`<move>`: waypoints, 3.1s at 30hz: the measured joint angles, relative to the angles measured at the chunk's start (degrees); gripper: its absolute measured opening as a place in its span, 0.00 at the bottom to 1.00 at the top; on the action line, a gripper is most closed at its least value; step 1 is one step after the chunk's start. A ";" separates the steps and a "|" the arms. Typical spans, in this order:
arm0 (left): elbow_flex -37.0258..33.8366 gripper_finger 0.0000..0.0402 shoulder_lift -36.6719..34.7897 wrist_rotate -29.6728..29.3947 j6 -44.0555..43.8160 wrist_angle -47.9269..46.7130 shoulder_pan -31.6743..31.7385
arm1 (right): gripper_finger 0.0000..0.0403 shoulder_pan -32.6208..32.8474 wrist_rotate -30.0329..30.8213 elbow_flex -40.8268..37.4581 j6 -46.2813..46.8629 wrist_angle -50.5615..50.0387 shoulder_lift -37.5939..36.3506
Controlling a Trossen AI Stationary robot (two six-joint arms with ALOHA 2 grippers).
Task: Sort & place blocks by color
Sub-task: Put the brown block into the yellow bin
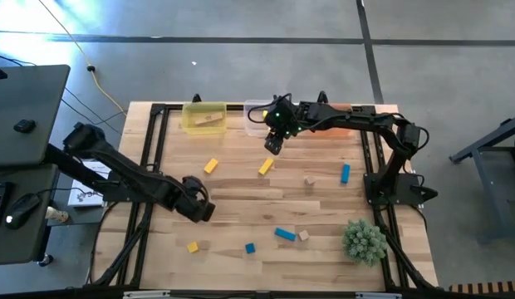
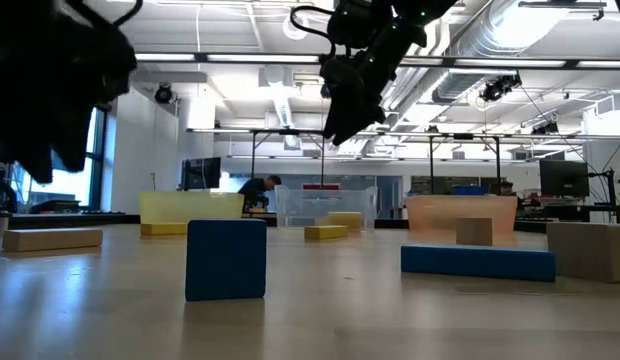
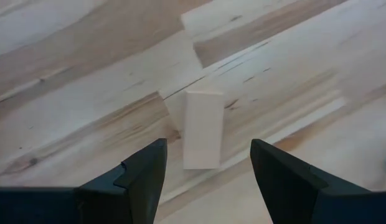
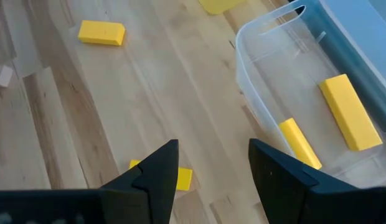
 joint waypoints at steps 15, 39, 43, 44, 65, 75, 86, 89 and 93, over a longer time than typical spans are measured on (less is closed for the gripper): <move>0.02 0.55 11.33 3.24 -0.87 5.53 -0.06 | 0.45 0.00 -0.10 0.00 0.00 -0.20 0.00; 0.07 0.23 13.23 4.69 12.73 6.81 4.35 | 0.45 -0.02 -0.14 0.00 -1.20 -0.61 0.00; 0.54 0.23 12.39 4.28 15.15 8.28 5.27 | 0.45 -0.03 -0.15 0.00 -2.64 -0.61 0.00; 0.80 0.23 12.04 4.26 15.72 8.56 5.53 | 0.45 -0.15 -0.14 0.00 -2.90 -0.61 0.00; 1.99 0.23 -4.40 -7.70 35.53 8.85 29.57 | 0.45 -3.96 -0.21 0.00 -10.65 0.94 0.00; 1.99 0.24 -5.57 -7.64 51.86 17.02 48.47 | 0.45 -6.61 -0.71 0.00 -15.62 4.82 0.00; 1.99 0.25 -5.55 -7.16 63.01 24.32 64.87 | 0.45 -8.41 -0.87 0.00 -16.79 6.78 0.00; 1.99 0.25 -5.55 -5.62 65.02 26.50 68.34 | 0.45 -8.44 -0.86 0.00 -16.78 6.84 0.00; 1.99 0.24 -5.55 -3.38 67.64 28.53 71.79 | 0.45 -8.41 -0.93 0.00 -14.21 6.80 0.00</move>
